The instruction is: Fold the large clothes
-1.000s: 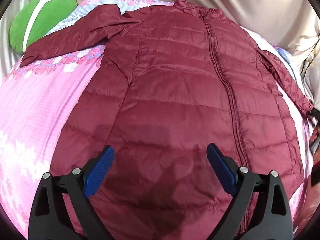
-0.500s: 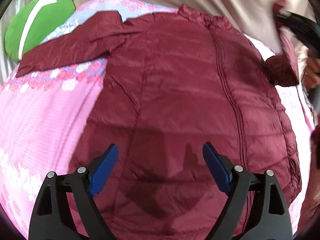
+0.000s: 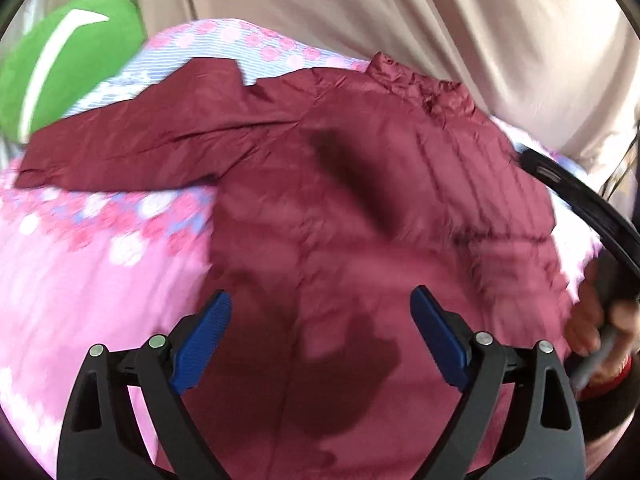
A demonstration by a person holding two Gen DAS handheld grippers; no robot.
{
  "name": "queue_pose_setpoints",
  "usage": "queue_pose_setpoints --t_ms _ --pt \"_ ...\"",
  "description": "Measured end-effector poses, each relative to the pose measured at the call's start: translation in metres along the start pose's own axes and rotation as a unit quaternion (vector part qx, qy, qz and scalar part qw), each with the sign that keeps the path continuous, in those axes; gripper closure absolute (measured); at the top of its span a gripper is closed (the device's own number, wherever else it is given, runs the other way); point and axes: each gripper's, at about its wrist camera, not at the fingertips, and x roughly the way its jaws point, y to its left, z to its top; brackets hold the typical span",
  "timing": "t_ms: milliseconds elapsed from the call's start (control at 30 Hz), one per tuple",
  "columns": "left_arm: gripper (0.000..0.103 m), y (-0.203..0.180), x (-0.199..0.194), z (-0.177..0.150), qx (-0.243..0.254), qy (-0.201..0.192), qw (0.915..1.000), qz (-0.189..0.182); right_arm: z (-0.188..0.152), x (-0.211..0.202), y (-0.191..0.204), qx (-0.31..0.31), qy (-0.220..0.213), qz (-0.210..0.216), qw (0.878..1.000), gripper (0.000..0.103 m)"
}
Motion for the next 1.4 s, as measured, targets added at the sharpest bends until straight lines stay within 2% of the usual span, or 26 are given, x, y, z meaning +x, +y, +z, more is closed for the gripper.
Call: queue_pose_setpoints --t_ms 100,167,200,300,367,433,467,533,633,733,800,867,933,1067,1100,1133,1167,1267,1300,1333,1400 --pt "0.015 -0.003 0.031 0.027 -0.024 0.017 0.9989 -0.037 0.0 -0.026 -0.07 0.048 0.0 -0.078 0.996 0.04" --pt "0.015 -0.007 0.053 0.041 -0.037 0.031 0.9978 -0.044 -0.005 -0.032 -0.104 0.08 0.01 -0.114 0.99 0.039" --pt "0.015 -0.01 0.066 0.048 -0.04 0.04 0.9964 -0.063 -0.009 -0.035 -0.12 0.098 0.013 -0.124 0.987 0.039" --pt "0.019 -0.013 0.091 0.057 -0.052 0.063 0.9945 -0.065 -0.027 -0.043 -0.175 0.156 0.027 -0.146 0.977 0.039" --pt "0.038 -0.014 0.103 0.06 -0.055 0.071 0.9943 -0.057 -0.036 -0.041 -0.198 0.184 0.036 -0.147 0.971 0.039" --pt "0.083 -0.02 0.107 0.065 -0.035 0.072 0.9943 -0.07 -0.043 -0.034 -0.212 0.207 0.047 -0.142 0.967 0.039" --pt "0.097 -0.022 0.106 0.068 -0.026 0.07 0.9946 -0.071 -0.045 -0.027 -0.22 0.219 0.052 -0.138 0.965 0.039" --pt "0.099 -0.024 0.097 0.078 -0.015 0.051 0.9966 -0.063 -0.043 -0.015 -0.227 0.23 0.058 -0.134 0.962 0.039" --pt "0.1 -0.019 0.067 0.105 -0.001 -0.019 0.9989 -0.043 -0.033 -0.001 -0.224 0.232 0.05 -0.133 0.962 0.039" --pt "0.1 -0.009 0.053 0.121 -0.004 -0.059 0.9981 -0.019 -0.025 0.006 -0.222 0.233 0.044 -0.121 0.964 0.039" --pt "0.1 -0.002 0.075 0.124 0.005 -0.048 0.9985 0.026 -0.028 0.012 -0.221 0.234 0.051 -0.119 0.964 0.039" --pt "0.1 0.002 0.1 0.114 0.008 -0.018 0.9988 0.044 -0.038 0.014 -0.22 0.24 0.064 -0.108 0.963 0.039" --pt "0.1 0.002 0.11 0.105 0.008 -0.01 0.9992 0.038 -0.047 0.013 -0.215 0.239 0.073 -0.089 0.964 0.039" --pt "0.1 -0.001 0.124 0.091 -0.002 -0.002 0.9998 0.022 -0.051 0.023 -0.206 0.213 0.093 -0.096 0.968 0.039" --pt "0.1 -0.001 0.125 0.089 0.0 -0.001 0.9998 0.022 -0.051 0.026 -0.205 0.208 0.094 -0.098 0.969 0.055" --pt "0.1 -0.005 0.126 0.087 0.005 0.0 0.9997 0.025 -0.049 0.029 -0.202 0.199 0.096 -0.102 0.97 0.088" --pt "0.1 -0.006 0.127 0.088 0.009 -0.002 0.9996 0.027 -0.049 0.029 -0.201 0.195 0.097 -0.105 0.97 0.095" --pt "0.1 -0.007 0.129 0.084 0.011 -0.002 0.9996 0.025 -0.049 0.009 -0.205 0.211 0.05 -0.094 0.972 0.095" --pt "0.1 -0.007 0.132 0.082 0.011 0.002 0.9997 0.019 -0.052 0.007 -0.209 0.214 0.047 -0.099 0.971 0.096" --pt "0.1 -0.009 0.136 0.08 0.016 0.005 0.9997 0.019 -0.055 0.011 -0.212 0.214 0.057 -0.107 0.969 0.096" --pt "0.099 -0.014 0.138 0.078 0.029 0.002 0.9993 0.022 -0.071 0.04 -0.224 0.216 0.126 -0.127 0.96 0.096"
